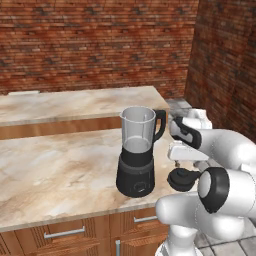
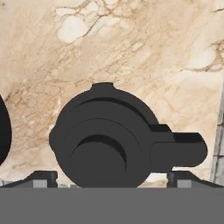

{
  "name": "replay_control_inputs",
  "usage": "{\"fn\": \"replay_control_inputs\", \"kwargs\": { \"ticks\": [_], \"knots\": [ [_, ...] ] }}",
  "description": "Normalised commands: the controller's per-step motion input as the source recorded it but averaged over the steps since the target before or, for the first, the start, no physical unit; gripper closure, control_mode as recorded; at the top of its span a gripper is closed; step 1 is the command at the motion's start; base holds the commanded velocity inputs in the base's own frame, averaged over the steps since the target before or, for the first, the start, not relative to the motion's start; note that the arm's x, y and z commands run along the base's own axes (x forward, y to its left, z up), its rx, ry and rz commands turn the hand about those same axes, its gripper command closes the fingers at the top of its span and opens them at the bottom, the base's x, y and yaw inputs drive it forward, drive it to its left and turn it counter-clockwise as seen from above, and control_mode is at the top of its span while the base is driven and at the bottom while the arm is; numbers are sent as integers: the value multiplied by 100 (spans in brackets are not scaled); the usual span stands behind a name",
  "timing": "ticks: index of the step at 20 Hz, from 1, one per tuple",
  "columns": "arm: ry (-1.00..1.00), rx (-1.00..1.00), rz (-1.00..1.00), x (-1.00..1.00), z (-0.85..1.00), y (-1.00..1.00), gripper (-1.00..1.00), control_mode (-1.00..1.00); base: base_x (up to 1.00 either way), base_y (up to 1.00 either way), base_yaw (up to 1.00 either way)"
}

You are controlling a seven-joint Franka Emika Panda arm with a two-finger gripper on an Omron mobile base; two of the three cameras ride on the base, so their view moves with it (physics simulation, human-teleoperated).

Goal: Close the lid blender by securely placing the lid on top.

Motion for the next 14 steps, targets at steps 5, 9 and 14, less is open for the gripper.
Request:
{"fn": "replay_control_inputs", "kwargs": {
  "ticks": [5, 9, 14],
  "knots": [
    [0, 0, 0, -1, -19, 0, -100, -100, 0, 0, 0],
    [0, 0, 0, -21, 0, 2, -100, -100, 0, 0, 0],
    [0, 0, 0, -36, 0, 23, -100, -100, 0, 0, 0]
  ]
}}
